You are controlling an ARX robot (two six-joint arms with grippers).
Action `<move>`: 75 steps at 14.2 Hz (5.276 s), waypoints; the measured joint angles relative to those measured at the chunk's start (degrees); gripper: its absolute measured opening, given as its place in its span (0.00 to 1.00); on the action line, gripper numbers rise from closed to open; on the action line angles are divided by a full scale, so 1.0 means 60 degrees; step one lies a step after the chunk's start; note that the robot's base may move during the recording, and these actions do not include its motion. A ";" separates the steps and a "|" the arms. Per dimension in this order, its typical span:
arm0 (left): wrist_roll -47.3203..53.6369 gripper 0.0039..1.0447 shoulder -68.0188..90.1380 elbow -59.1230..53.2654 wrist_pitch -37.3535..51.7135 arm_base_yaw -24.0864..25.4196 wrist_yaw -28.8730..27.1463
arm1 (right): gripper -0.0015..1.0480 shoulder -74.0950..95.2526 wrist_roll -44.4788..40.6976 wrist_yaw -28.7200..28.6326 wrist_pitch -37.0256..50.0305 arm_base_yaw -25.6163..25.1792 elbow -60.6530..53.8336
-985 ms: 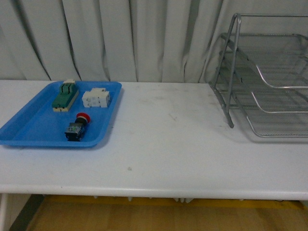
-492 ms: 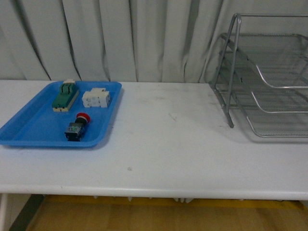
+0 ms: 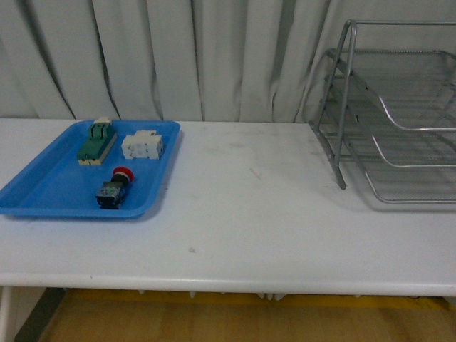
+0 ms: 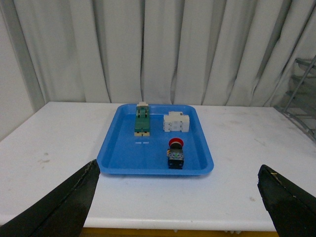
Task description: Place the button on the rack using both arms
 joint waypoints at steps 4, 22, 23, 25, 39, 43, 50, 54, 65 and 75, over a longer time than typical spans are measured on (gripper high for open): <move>0.0000 0.94 0.0000 0.0000 -0.0004 0.0000 0.0011 | 0.94 0.2867 0.1745 -0.4648 0.2259 -0.2619 0.0430; 0.0000 0.94 0.0000 0.0000 -0.0004 0.0000 0.0011 | 0.94 2.0666 1.3519 -0.4000 1.1060 -0.4014 0.7828; 0.0000 0.94 0.0000 0.0000 -0.0004 0.0000 0.0015 | 0.94 2.0903 1.3635 -0.3971 1.1140 -0.3829 0.7868; 0.0000 0.94 0.0000 0.0000 -0.0004 0.0000 0.0015 | 0.94 2.1194 1.3719 -0.3952 1.1278 -0.3544 0.8007; 0.0000 0.94 0.0000 0.0000 -0.0004 0.0004 0.0015 | 0.62 2.1974 1.3172 -0.3982 0.9868 -0.2856 0.9704; 0.0000 0.94 0.0000 0.0000 -0.0004 0.0000 0.0011 | 0.04 2.2141 1.3274 -0.3818 1.0331 -0.2889 0.9715; 0.0000 0.94 0.0000 0.0000 -0.0004 0.0004 0.0015 | 0.04 2.1369 1.3293 -0.3989 1.2207 -0.3326 0.7089; 0.0000 0.94 0.0000 0.0000 -0.0004 0.0000 0.0015 | 0.04 2.0564 1.3136 -0.4255 1.2371 -0.3770 0.5326; 0.0000 0.94 0.0000 0.0000 -0.0004 0.0004 0.0015 | 0.94 1.6997 1.3478 -0.5209 1.2335 -0.4459 0.3504; 0.0000 0.94 0.0000 0.0000 0.0000 0.0000 0.0011 | 0.26 0.4499 0.1450 -0.2524 0.2171 -0.2463 0.2044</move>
